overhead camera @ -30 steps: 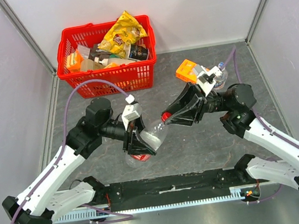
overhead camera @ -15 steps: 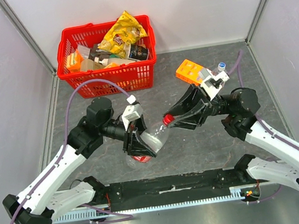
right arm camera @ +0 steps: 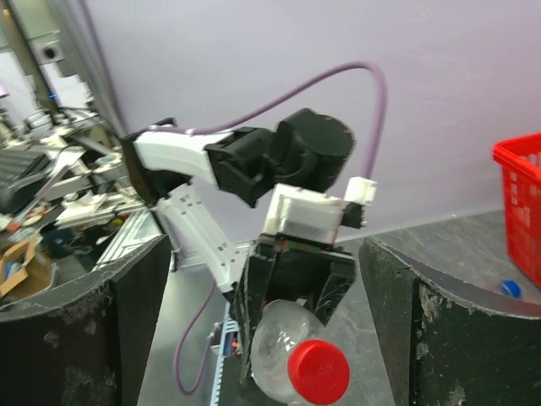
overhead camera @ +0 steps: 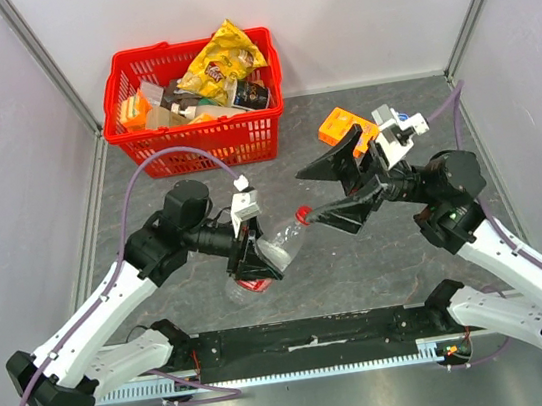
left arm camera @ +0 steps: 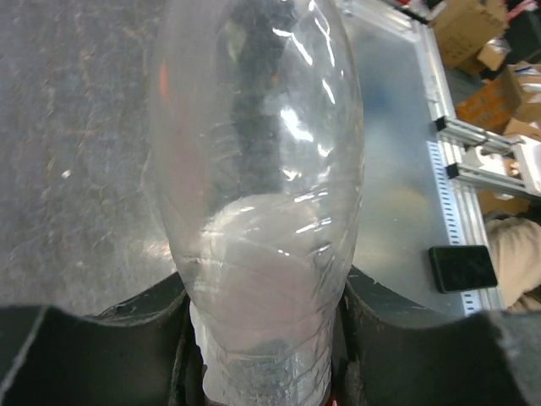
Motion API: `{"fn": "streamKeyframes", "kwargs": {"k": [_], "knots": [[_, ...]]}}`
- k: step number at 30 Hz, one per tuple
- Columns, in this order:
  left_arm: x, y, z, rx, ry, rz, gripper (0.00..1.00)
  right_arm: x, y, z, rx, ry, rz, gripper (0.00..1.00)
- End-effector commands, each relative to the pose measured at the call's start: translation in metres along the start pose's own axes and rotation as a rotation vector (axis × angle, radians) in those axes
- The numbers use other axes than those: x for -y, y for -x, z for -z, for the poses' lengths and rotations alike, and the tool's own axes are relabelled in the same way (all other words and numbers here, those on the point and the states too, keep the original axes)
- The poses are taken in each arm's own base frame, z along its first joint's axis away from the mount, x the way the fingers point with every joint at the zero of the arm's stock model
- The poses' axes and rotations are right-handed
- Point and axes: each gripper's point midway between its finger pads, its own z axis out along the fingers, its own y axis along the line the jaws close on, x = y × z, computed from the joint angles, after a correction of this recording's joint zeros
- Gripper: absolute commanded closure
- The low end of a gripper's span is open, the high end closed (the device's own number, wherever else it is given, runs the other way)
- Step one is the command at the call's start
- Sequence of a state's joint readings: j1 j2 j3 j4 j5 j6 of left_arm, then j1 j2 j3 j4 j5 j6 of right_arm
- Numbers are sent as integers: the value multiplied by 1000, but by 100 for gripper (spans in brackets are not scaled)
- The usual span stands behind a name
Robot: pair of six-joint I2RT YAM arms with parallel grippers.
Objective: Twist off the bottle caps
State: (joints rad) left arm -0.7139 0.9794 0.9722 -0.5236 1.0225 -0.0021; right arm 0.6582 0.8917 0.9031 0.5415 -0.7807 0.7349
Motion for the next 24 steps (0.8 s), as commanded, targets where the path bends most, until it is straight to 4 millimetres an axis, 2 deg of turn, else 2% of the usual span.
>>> {"fn": "streamKeyframes", "kwargs": {"k": [1, 7, 11, 18, 24], "knots": [[-31, -11, 5, -35, 171, -34, 62, 36, 4, -2, -19, -200, -15, 2], [-71, -22, 21, -83, 418, -32, 62, 73, -11, 7, -51, -396, -72, 2], [-97, -31, 38, -125, 591, -46, 61, 93, -31, 8, -112, -461, -136, 2], [-126, -37, 59, -149, 792, -34, 59, 123, -66, 6, -180, -540, -278, 2], [-147, -51, 64, -185, 885, 6, 57, 145, -89, -2, -186, -574, -395, 2]]}}
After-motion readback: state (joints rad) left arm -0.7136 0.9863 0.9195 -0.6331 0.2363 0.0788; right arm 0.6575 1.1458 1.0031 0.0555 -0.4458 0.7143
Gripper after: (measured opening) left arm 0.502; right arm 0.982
